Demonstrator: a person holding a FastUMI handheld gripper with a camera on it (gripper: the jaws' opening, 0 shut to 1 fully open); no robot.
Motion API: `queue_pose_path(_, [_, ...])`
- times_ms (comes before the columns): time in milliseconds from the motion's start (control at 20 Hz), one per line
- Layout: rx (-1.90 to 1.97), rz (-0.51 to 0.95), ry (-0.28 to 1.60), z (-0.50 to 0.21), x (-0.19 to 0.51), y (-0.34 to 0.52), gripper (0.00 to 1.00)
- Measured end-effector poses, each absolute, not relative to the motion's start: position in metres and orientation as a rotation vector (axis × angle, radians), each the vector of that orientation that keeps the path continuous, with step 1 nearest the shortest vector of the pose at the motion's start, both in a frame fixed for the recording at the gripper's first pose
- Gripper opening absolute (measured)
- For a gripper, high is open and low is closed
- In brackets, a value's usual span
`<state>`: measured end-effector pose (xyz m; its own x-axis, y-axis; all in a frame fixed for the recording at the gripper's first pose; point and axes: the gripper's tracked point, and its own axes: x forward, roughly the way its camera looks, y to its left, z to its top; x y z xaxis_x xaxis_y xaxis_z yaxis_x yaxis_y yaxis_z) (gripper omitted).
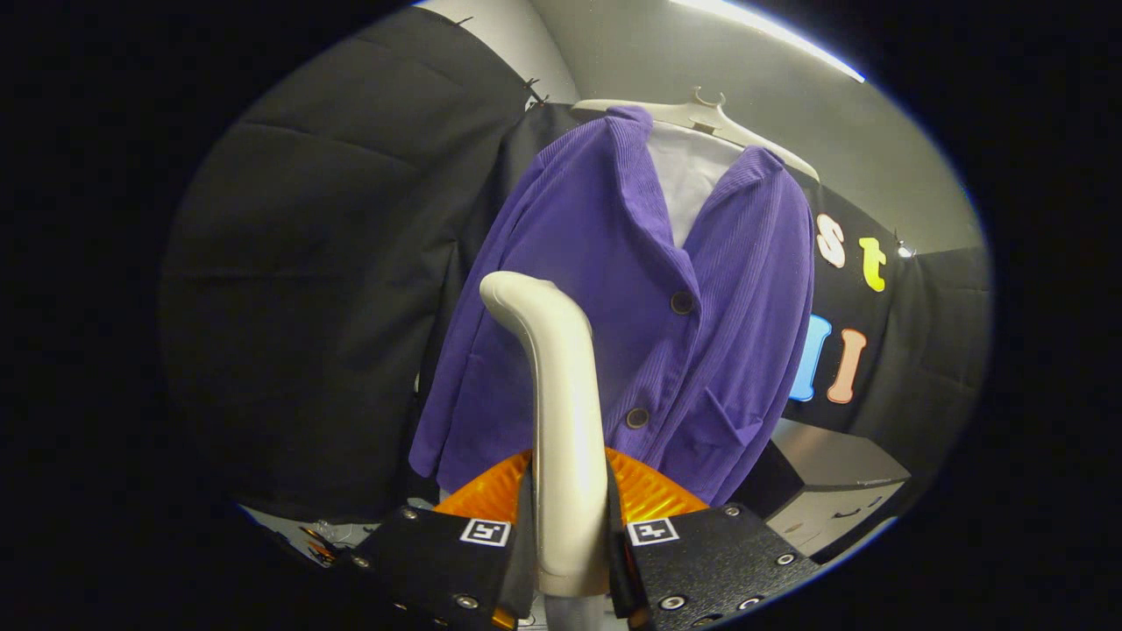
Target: Iron the clothes twice with a garment steamer, once on the left side and once on the right side.
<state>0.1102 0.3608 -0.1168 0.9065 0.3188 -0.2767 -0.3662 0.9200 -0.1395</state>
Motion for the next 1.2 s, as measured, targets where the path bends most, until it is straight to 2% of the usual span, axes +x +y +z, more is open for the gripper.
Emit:
queue_pose_path(350, [-0.220,0.394,0.333,-0.173,0.086,0.360,0.34])
queue_pose_path(850, [-0.148,0.437,0.539,-0.241,0.036,0.340,0.34])
queue_pose_path(1200, [-0.091,0.417,0.610,-0.235,-0.004,0.252,0.34])
